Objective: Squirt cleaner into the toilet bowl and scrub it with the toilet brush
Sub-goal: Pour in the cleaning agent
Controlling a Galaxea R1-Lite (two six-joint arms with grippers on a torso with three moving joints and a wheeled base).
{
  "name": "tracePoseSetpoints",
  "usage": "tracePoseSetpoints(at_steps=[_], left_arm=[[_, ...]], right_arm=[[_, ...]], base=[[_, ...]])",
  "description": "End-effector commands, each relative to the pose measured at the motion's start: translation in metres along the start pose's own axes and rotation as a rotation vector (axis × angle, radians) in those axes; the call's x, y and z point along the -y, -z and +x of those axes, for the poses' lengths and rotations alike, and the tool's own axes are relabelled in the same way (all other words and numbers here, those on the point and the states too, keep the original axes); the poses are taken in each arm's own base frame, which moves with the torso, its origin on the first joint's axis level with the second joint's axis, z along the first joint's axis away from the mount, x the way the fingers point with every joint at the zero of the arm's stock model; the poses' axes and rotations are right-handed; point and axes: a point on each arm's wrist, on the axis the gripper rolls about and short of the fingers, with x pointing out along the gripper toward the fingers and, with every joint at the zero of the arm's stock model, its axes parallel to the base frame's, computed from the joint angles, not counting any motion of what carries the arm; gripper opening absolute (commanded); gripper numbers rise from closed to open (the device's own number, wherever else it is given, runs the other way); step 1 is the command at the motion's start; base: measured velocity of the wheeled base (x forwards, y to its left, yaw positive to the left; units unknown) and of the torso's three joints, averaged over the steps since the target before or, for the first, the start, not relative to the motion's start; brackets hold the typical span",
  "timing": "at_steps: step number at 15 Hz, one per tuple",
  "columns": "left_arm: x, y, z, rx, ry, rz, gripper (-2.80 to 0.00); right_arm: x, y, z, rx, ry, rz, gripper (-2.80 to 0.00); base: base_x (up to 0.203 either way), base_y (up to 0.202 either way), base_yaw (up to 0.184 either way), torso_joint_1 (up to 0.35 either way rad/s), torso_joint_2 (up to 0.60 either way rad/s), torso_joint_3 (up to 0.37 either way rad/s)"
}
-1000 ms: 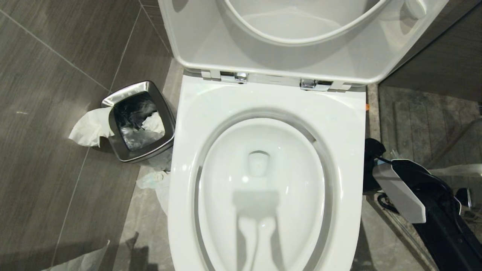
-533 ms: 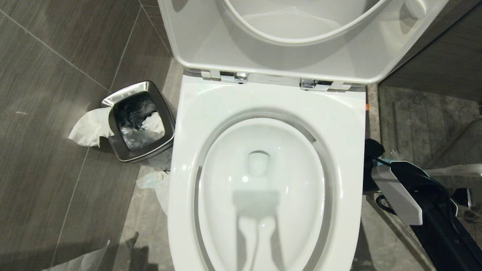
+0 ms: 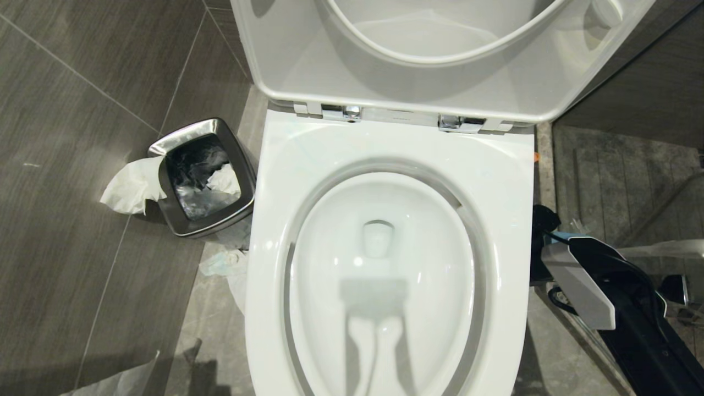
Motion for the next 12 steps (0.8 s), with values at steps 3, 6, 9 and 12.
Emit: tracePoseSetpoints(at_steps=[3,6,9,12], left_arm=[[0.000,0.000,0.000,-0.002,0.000,0.000,-2.80],[0.000,0.000,0.000,-0.002,0.000,0.000,-2.80],[0.000,0.000,0.000,-0.001,0.000,0.000,-2.80],[0.000,0.000,0.000,-0.001,0.000,0.000,-2.80]], right_arm=[[0.001,-0.002,0.001,0.011,0.002,-0.001,-2.80],[0.004,-0.003,0.002,0.013,0.013,-0.002,-2.80],[0.009,-0.010,0.005,0.024,0.037,-0.007,-2.80],[0.017,-0.020,0.011,0.044,0.065,-0.015,-2.80]], base=[[0.000,0.000,0.000,0.000,0.00,0.000],[0.000,0.000,0.000,0.000,0.00,0.000],[0.000,0.000,0.000,0.000,0.00,0.000],[0.000,0.000,0.000,0.000,0.00,0.000]])
